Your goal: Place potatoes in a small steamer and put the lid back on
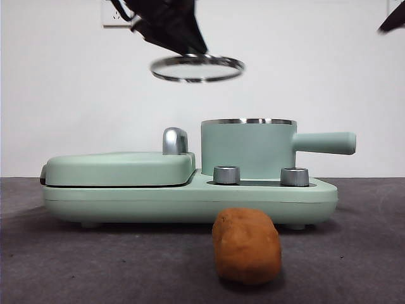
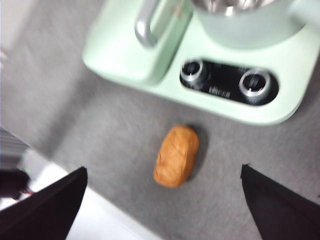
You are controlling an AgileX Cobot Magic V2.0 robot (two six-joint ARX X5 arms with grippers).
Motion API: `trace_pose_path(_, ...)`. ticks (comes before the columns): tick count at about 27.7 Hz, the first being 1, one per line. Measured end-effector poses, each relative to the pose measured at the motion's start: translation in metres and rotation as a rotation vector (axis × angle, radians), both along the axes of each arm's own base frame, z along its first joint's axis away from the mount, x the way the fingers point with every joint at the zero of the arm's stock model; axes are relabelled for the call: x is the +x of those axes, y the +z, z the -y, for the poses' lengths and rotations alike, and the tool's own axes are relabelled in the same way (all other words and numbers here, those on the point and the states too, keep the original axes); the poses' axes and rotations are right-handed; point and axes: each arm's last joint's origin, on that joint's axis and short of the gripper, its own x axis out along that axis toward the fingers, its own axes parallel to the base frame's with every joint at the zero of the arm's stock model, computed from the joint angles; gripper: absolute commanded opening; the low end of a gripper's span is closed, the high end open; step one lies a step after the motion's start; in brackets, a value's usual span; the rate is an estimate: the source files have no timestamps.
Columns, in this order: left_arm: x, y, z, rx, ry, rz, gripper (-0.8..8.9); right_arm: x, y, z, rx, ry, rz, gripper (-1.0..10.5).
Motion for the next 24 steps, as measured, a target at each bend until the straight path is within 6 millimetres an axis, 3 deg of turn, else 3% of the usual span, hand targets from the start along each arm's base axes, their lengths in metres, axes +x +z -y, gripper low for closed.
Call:
trace_pose_path(4, 0.001, 0.009, -0.021, -0.005, 0.05, 0.01, 0.53, 0.009, -0.016, -0.032, -0.098, 0.031, -0.061, 4.9)
trace_pose_path(12, 0.009, 0.005, -0.048, 0.016, 0.123, -0.038, 0.44, 0.03, -0.06, -0.095, -0.192, 0.083, -0.171, 4.9)
trace_pose_path(24, 0.016, 0.006, -0.066, -0.017, 0.193, -0.054, 0.19, 0.058, -0.145, -0.143, -0.359, 0.076, -0.376, 4.9)
